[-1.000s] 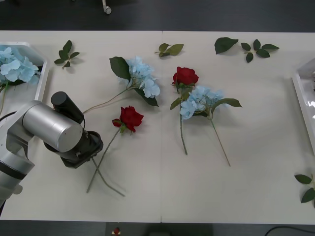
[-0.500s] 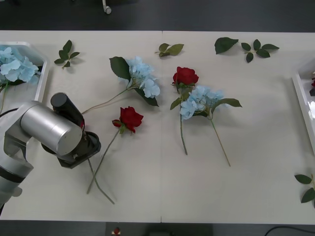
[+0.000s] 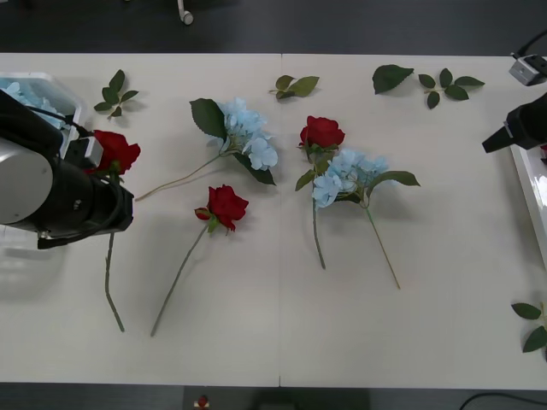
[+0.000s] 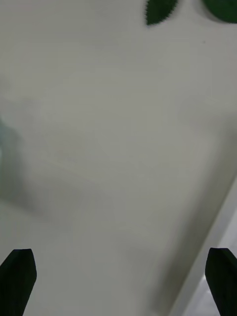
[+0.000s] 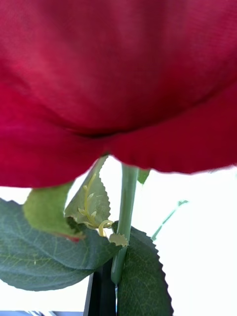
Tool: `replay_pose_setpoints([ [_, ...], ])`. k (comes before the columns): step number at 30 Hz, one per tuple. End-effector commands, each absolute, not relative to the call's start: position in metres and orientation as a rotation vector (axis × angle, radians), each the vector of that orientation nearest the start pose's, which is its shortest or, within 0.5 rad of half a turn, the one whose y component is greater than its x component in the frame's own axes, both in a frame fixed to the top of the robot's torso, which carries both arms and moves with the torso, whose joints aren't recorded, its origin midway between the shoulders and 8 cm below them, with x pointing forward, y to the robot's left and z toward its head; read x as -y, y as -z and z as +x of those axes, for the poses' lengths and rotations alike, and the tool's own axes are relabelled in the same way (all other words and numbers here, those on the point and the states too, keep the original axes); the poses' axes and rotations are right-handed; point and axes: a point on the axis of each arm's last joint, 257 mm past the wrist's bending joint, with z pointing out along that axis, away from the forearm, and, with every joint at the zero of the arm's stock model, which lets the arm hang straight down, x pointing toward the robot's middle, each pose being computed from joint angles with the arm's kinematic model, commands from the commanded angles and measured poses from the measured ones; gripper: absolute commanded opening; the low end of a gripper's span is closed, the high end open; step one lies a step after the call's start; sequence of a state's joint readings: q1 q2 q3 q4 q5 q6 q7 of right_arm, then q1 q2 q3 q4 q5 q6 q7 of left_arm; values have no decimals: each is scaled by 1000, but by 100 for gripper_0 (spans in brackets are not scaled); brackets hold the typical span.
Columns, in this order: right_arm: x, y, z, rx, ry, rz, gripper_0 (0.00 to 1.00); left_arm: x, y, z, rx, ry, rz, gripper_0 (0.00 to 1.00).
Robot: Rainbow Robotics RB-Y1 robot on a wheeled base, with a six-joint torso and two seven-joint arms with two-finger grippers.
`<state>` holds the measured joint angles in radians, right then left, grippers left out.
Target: Put the red flowers into the right box and the blue flowers into the left box
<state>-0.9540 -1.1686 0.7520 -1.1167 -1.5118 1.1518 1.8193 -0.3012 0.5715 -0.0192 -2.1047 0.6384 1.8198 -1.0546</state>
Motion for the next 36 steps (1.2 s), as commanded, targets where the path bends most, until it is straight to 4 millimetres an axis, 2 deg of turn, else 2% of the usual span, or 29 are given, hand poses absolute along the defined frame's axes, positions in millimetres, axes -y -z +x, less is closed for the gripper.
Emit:
replay_pose_setpoints([
  [1,340,137,546,-2512,-232,-622,100,-243,191,415,-2627,237,144,0],
  [2,332,137,545,-2496,-271,-630,100,-240,187,416,-2615,254,178,0],
  [4,305,140,537,-2435,-434,-668,100,-225,176,416,-2574,331,293,0],
  [5,299,140,535,-2416,-467,-685,100,-221,172,416,-2561,352,318,0],
  [10,263,150,510,-2248,-659,-907,100,-175,147,409,-2469,551,496,0],
  [12,244,150,491,-2187,-784,-963,100,-144,132,402,-2426,747,547,0],
  [13,239,149,486,-2166,-812,-982,100,-136,129,399,-2418,810,560,0],
  [15,219,144,467,-2079,-911,-1055,100,-111,111,391,-2381,1059,581,0],
  [18,198,136,443,-1969,-1019,-1130,100,-96,91,391,-2317,1209,635,0],
  [21,181,131,422,-1893,-1154,-1130,100,-86,70,391,-2248,1296,692,0],
  [28,168,119,387,-1819,-1469,-971,100,-57,27,398,-2129,1467,739,0],
  [32,165,120,377,-1772,-1539,-935,100,-43,18,402,-2078,1483,771,0],
  [36,148,118,358,-1689,-1625,-900,100,-31,9,404,-2038,1527,791,0],
])
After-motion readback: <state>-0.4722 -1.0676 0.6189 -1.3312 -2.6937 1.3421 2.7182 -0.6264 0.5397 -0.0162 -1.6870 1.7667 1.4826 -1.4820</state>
